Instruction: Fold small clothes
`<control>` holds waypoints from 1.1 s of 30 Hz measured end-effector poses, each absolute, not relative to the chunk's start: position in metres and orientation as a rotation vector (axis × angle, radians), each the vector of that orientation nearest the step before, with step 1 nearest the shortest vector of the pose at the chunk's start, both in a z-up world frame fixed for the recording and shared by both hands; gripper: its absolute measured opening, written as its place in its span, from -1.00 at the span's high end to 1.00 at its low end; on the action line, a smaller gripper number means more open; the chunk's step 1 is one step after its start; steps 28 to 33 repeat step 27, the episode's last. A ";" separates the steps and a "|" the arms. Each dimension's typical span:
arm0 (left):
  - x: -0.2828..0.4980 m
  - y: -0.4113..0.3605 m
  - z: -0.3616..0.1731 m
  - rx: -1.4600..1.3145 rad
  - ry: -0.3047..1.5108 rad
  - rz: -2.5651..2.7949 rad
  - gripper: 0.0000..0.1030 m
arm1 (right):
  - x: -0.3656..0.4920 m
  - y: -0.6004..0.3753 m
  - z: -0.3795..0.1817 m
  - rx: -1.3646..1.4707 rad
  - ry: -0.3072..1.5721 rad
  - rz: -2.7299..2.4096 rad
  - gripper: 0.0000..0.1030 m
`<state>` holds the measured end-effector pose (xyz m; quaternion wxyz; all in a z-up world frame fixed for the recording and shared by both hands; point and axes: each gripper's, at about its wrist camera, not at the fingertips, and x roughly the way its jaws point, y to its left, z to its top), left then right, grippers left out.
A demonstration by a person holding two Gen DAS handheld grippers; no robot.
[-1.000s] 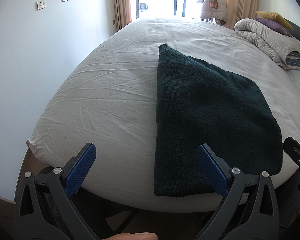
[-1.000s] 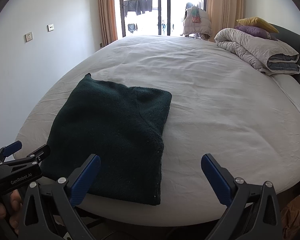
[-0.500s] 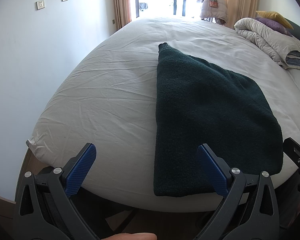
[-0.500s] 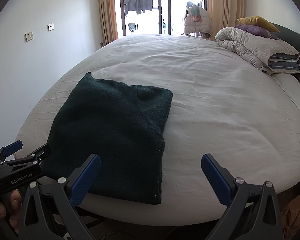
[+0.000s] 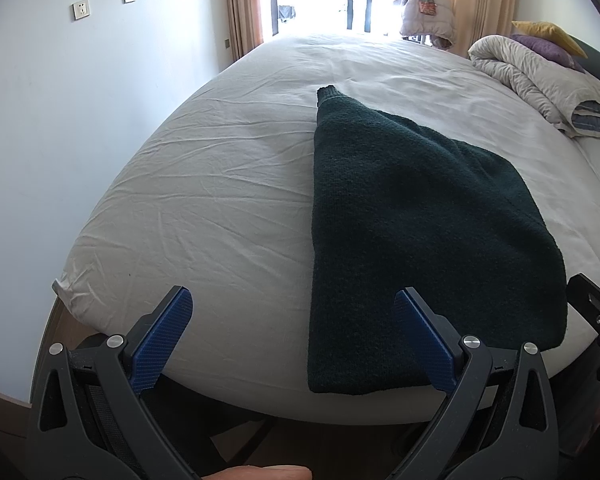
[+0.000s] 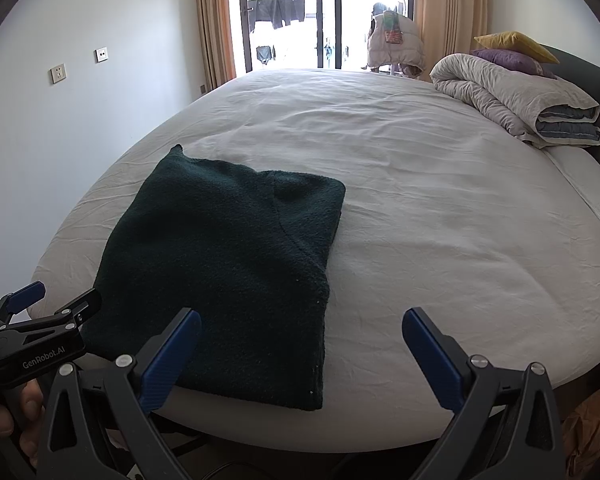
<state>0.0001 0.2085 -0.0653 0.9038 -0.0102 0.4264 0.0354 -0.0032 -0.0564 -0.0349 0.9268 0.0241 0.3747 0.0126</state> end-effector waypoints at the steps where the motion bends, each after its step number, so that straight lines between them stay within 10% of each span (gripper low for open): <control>1: 0.000 0.209 -0.065 -0.022 0.882 0.071 -1.00 | -0.003 -0.056 -0.035 0.049 0.769 0.025 -1.00; 33: -0.001 0.208 -0.066 0.008 0.868 0.086 -1.00 | -0.001 -0.056 -0.034 0.057 0.769 0.026 -1.00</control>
